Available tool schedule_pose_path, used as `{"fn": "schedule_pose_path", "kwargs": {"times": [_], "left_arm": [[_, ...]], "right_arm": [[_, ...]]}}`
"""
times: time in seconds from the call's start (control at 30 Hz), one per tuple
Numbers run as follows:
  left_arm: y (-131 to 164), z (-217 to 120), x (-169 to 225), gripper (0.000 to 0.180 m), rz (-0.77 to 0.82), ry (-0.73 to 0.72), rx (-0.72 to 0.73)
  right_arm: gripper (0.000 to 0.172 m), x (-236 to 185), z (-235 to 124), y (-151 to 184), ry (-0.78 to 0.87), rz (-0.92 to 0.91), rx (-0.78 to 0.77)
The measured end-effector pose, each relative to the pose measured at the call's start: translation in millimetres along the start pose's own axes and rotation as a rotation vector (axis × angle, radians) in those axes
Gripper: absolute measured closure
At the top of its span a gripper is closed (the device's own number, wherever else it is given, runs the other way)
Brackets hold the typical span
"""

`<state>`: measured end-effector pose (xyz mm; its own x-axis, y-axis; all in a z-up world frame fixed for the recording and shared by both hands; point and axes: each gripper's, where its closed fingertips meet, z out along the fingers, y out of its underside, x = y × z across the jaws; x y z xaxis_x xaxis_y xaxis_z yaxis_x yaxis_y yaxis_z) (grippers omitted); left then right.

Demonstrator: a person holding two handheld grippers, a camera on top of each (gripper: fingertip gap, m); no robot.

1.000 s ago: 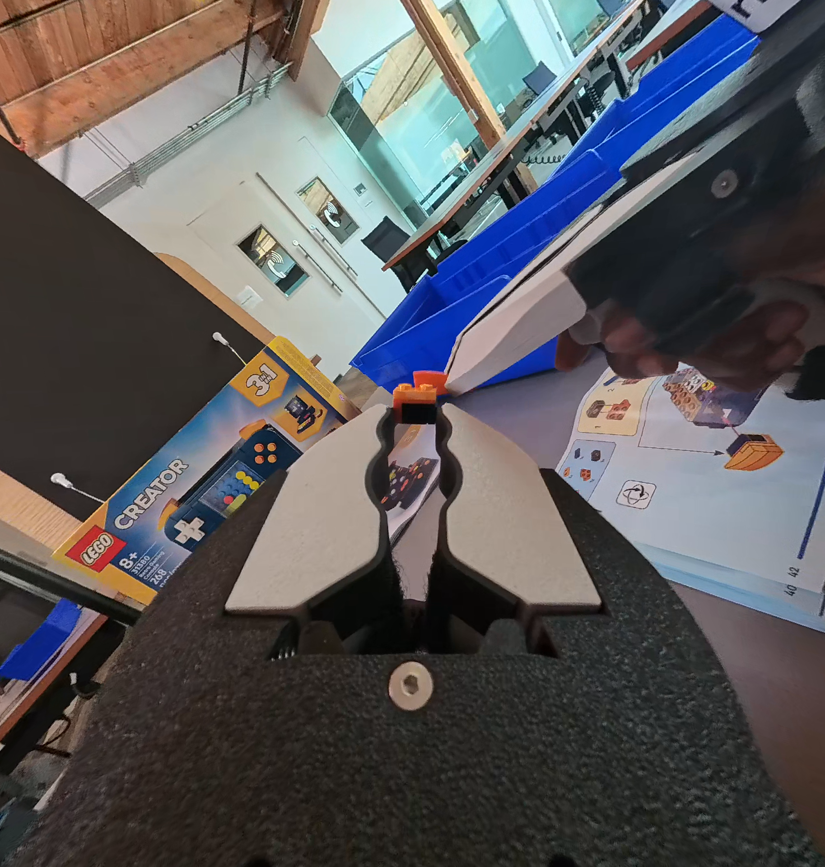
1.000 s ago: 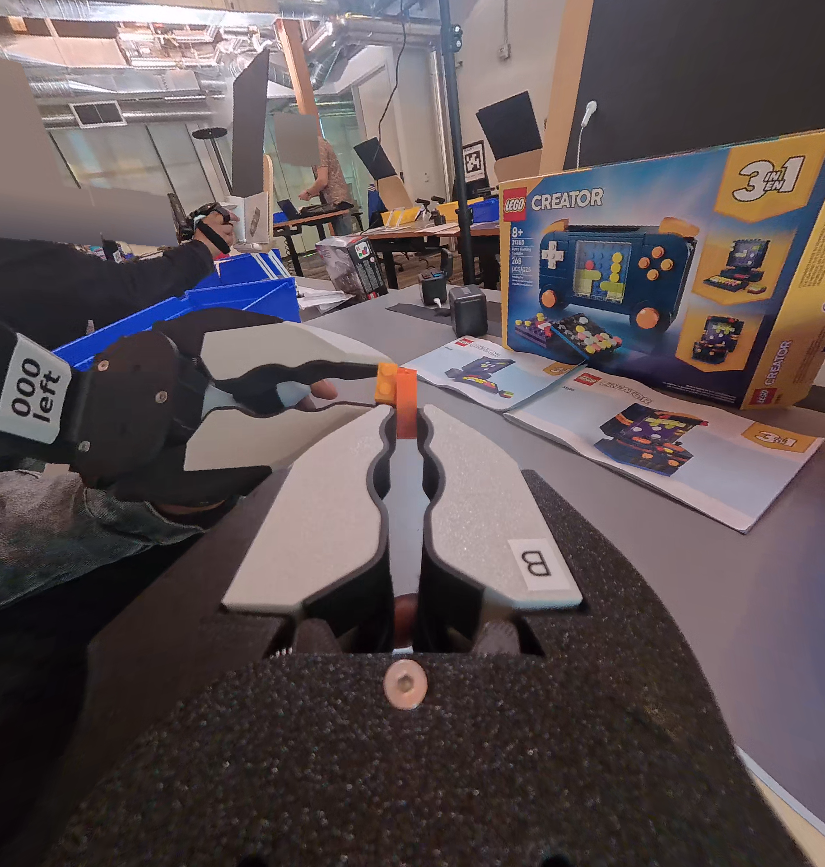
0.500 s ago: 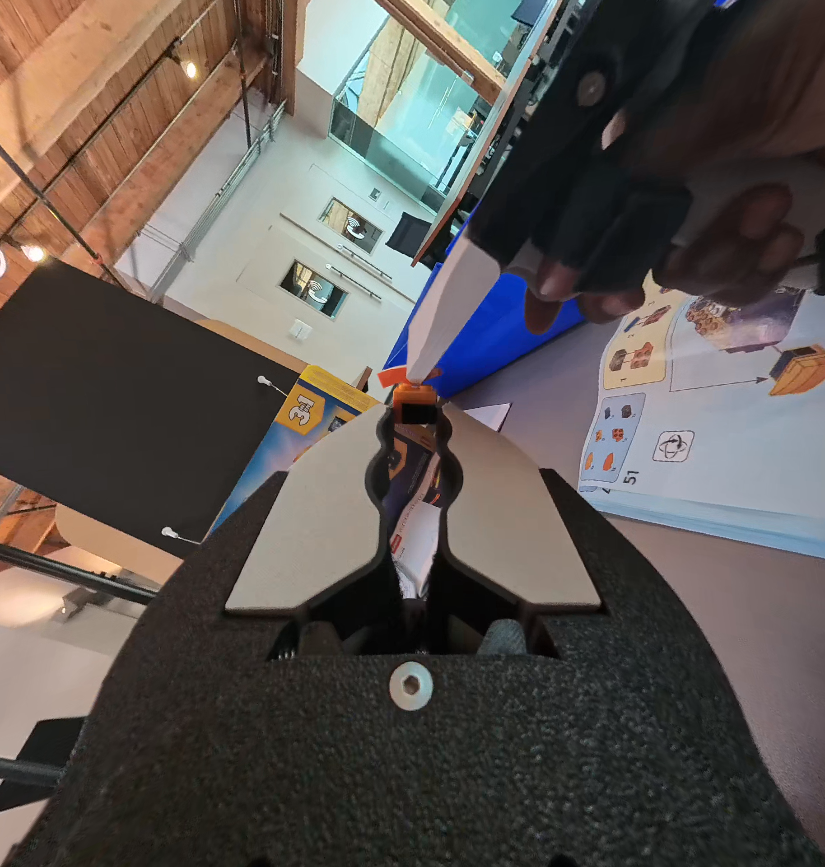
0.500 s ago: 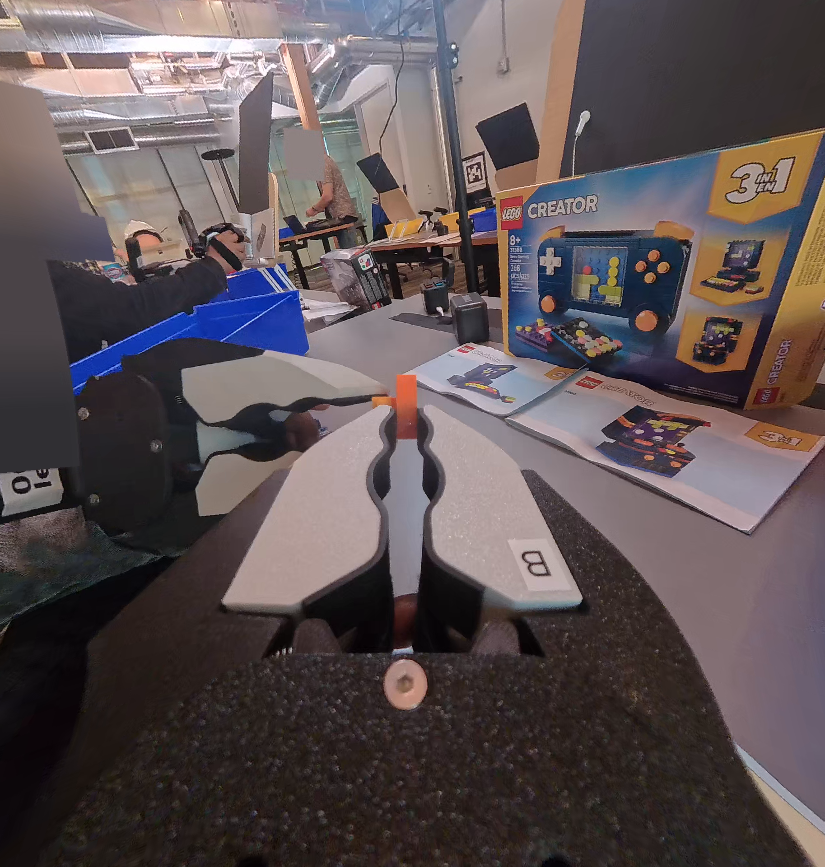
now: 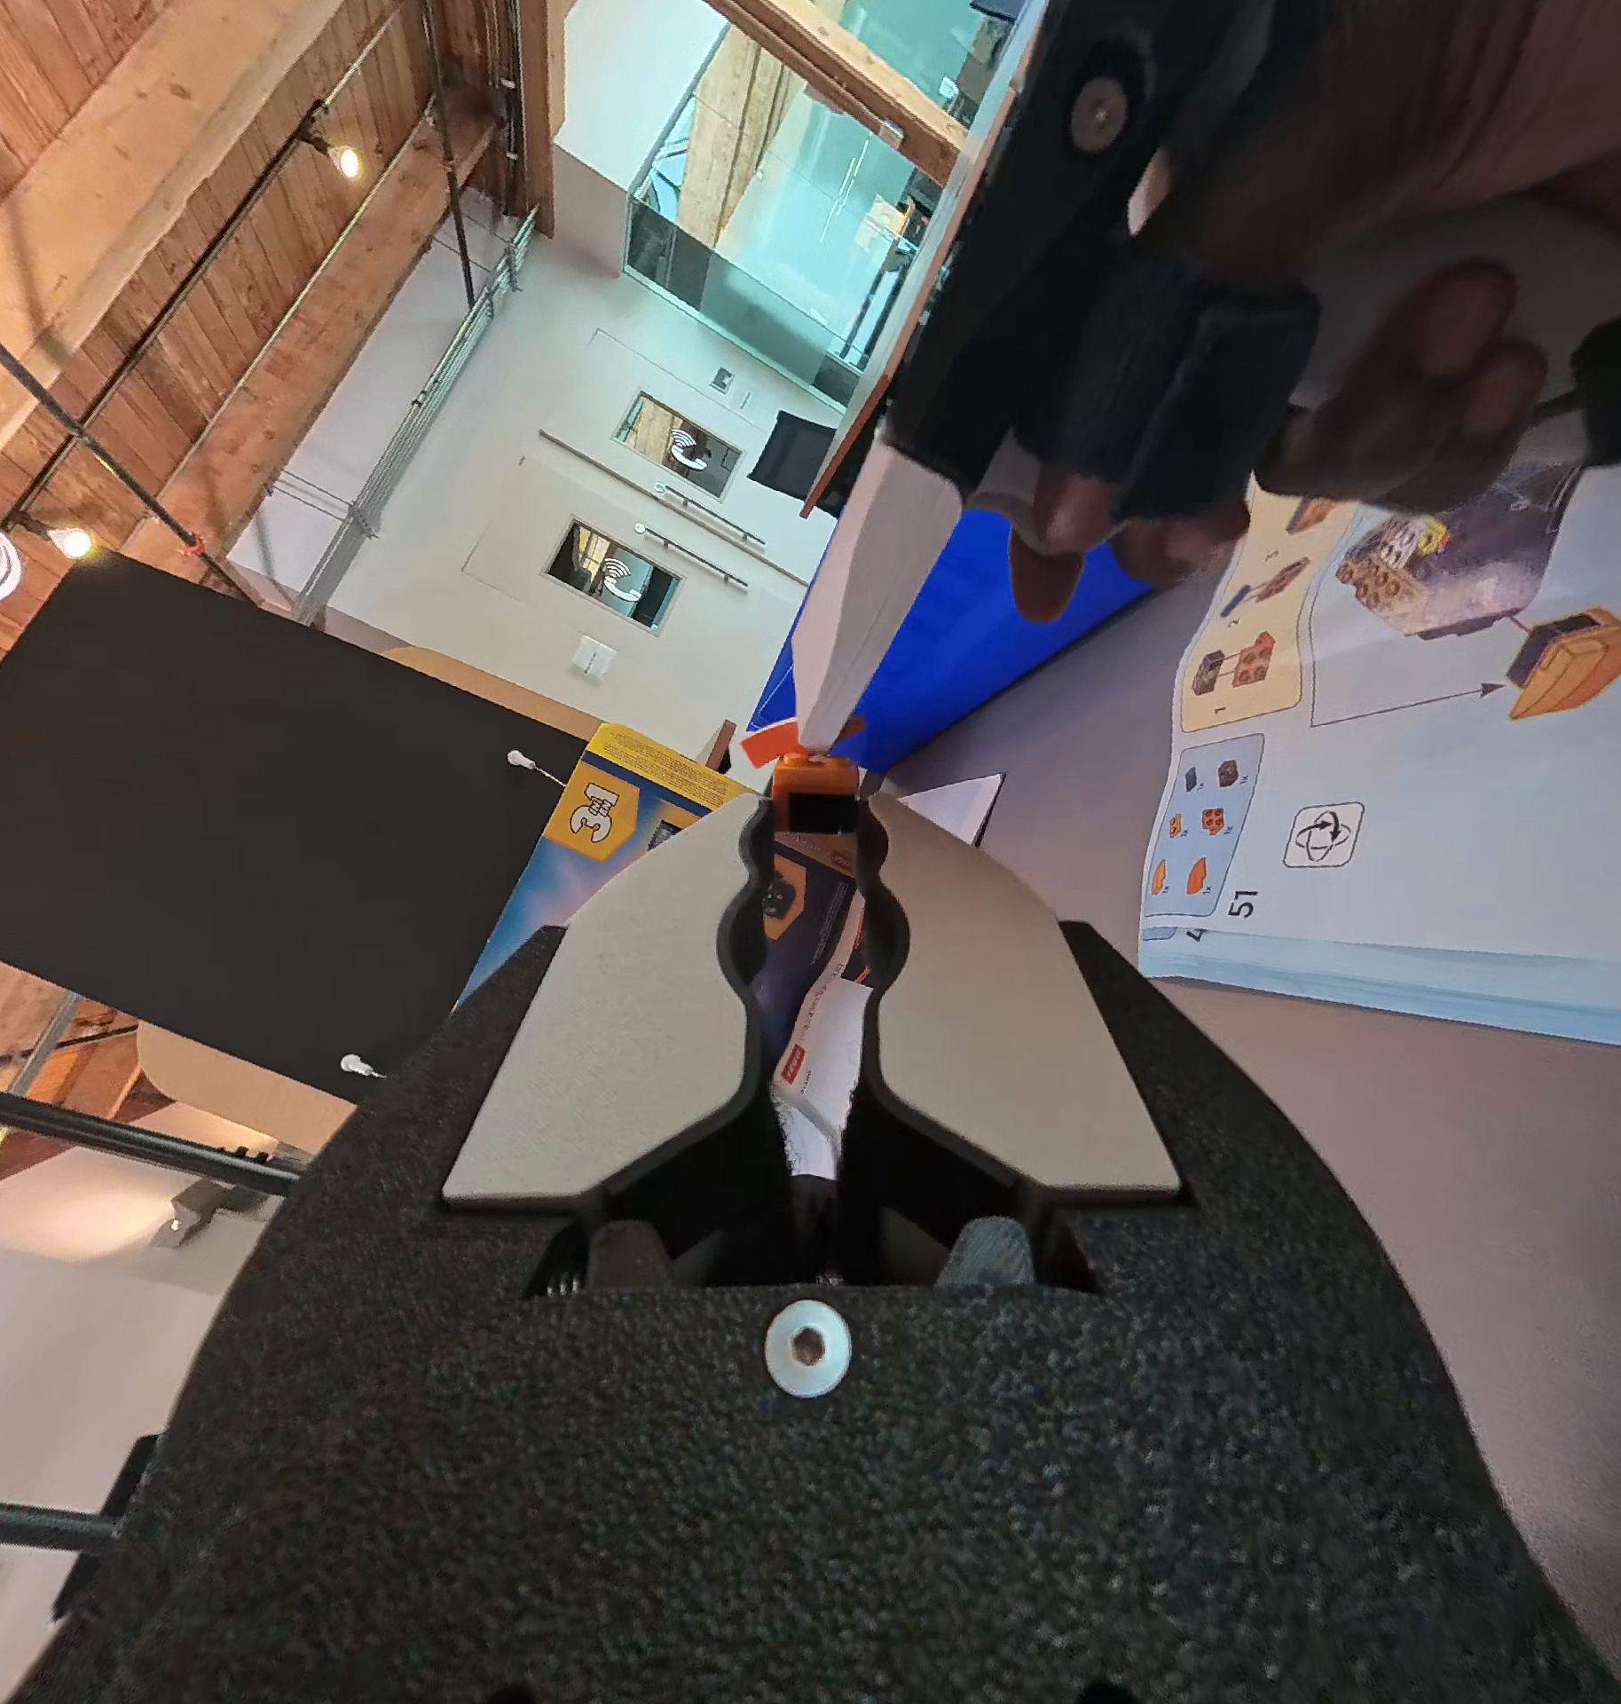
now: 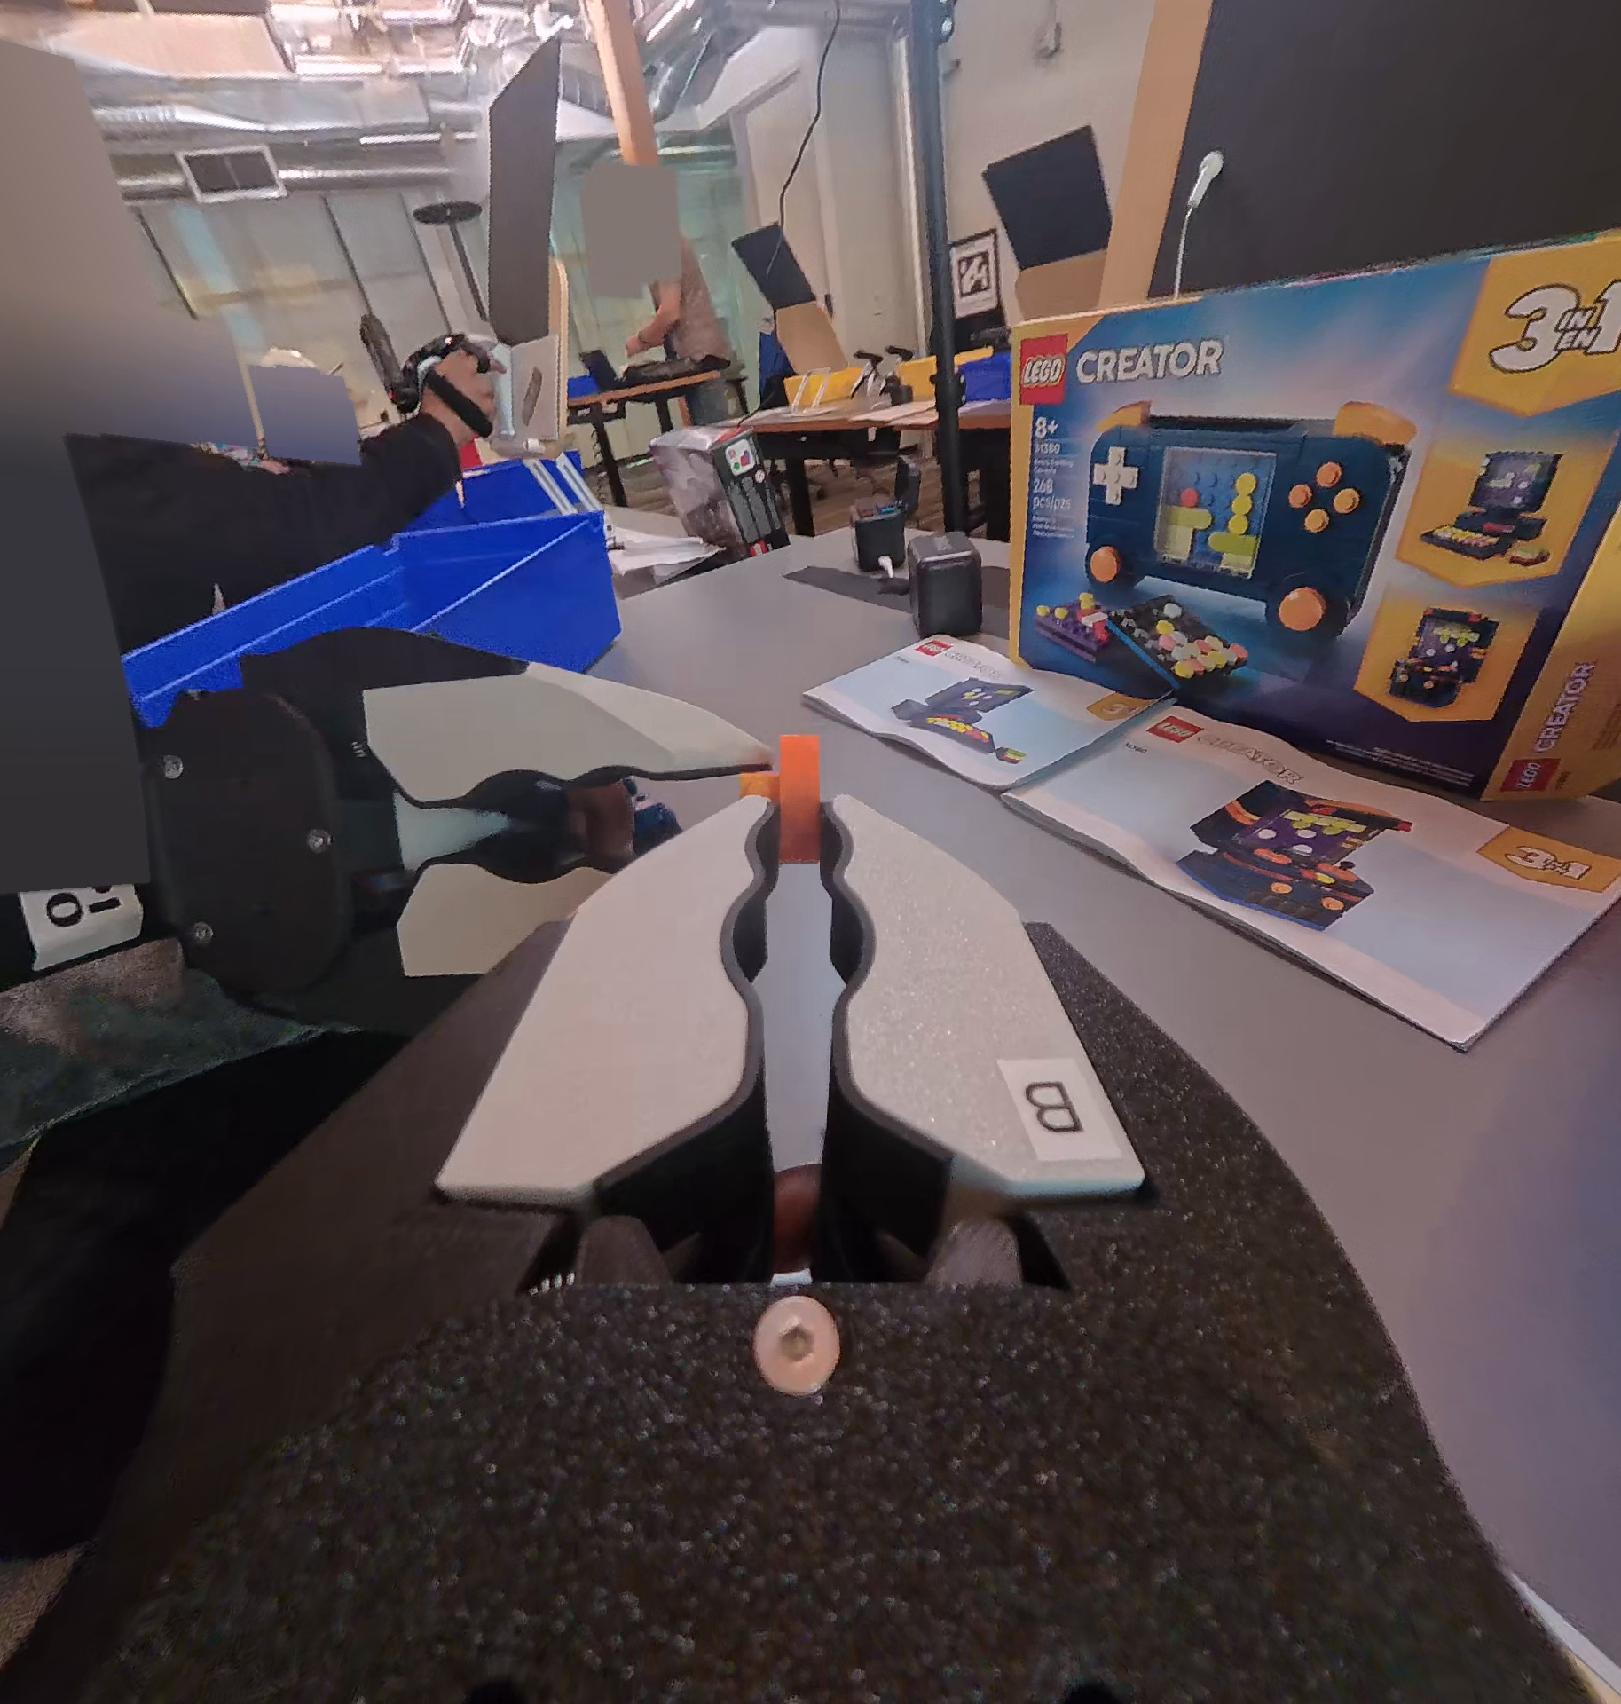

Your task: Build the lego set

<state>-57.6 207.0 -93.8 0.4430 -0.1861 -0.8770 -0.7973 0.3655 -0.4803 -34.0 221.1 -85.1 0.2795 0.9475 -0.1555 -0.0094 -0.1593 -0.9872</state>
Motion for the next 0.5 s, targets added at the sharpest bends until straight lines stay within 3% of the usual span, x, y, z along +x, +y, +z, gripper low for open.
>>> {"fn": "schedule_pose_path", "kwargs": {"times": [0.07,0.2,0.33,0.5], "left_arm": [[0.4,0.2,0.1,0.165,-0.002,0.001,0.002],[0.4,-0.5,0.0,0.165,-0.083,0.023,0.022],[-1.3,-0.7,1.4,0.165,-0.158,0.053,0.049],[-3.0,-0.6,3.7,0.165,-0.174,0.067,0.062]], "right_arm": [[0.164,5.9,-7.9,-10.1,-0.006,0.009,0.039],[0.164,34.7,-50.4,-59.9,0.073,-0.017,0.302],[0.165,49.9,-77.9,-81.1,0.137,-0.006,0.471],[0.164,28.5,-72.2,-85.0,-0.036,0.107,0.543]]}}
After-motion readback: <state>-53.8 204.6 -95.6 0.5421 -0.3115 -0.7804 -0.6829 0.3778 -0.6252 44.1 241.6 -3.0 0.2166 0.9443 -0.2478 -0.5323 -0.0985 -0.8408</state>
